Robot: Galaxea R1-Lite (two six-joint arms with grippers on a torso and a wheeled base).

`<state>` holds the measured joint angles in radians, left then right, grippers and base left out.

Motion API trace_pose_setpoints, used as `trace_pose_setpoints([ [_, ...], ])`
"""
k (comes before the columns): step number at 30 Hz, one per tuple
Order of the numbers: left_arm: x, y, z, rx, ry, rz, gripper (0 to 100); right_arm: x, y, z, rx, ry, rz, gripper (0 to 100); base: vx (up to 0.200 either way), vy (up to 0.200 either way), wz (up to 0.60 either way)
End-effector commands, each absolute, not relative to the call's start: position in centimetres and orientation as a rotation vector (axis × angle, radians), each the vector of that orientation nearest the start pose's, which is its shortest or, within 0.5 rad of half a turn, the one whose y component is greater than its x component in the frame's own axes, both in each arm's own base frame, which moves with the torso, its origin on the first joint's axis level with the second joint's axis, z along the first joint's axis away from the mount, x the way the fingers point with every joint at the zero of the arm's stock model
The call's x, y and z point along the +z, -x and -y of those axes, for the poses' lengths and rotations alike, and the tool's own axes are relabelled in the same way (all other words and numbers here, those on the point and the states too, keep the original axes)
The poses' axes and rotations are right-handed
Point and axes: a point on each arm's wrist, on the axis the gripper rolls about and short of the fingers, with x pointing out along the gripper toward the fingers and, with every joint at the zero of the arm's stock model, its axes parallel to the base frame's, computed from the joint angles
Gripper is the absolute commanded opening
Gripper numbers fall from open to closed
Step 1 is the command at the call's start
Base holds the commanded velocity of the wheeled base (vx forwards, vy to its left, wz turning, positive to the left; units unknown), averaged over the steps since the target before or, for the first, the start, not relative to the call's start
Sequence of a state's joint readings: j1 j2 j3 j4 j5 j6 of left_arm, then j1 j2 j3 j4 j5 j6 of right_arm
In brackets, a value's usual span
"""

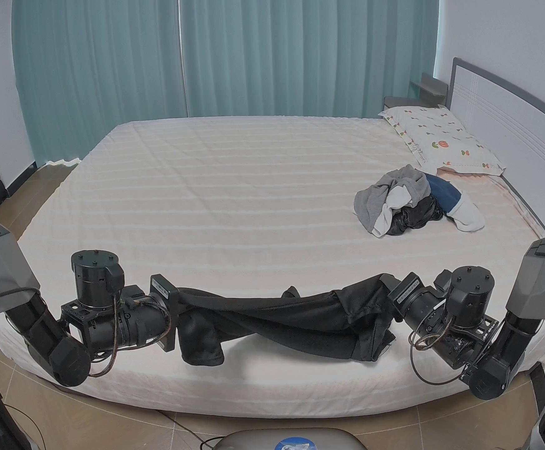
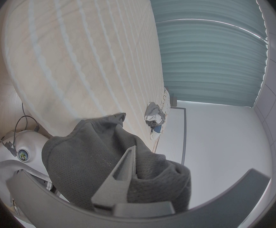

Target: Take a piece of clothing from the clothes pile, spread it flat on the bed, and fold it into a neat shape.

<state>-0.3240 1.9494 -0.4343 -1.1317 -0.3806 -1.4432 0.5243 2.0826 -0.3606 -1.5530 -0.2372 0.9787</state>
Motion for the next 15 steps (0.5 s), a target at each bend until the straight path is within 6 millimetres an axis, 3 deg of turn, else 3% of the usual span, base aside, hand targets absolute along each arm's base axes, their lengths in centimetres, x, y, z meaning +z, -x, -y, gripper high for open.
trace_pose_setpoints([
  [1,7.03,-27.18,10.05,-0.288,1.369,-0.822,0,6.21,-25.85,-14.35,0.192,-0.912,-0.273,0,0.0,0.2,0.0],
  [13,6.86,-27.11,10.36,-0.295,1.361,-0.834,0,6.05,-25.56,-14.29,0.19,-0.897,-0.284,0,0.0,0.0,0.0],
  [15,6.95,-27.02,10.55,-0.302,1.358,-0.835,0,6.09,-25.49,-14.25,0.191,-0.896,-0.284,0,-0.2,0.0,0.0],
])
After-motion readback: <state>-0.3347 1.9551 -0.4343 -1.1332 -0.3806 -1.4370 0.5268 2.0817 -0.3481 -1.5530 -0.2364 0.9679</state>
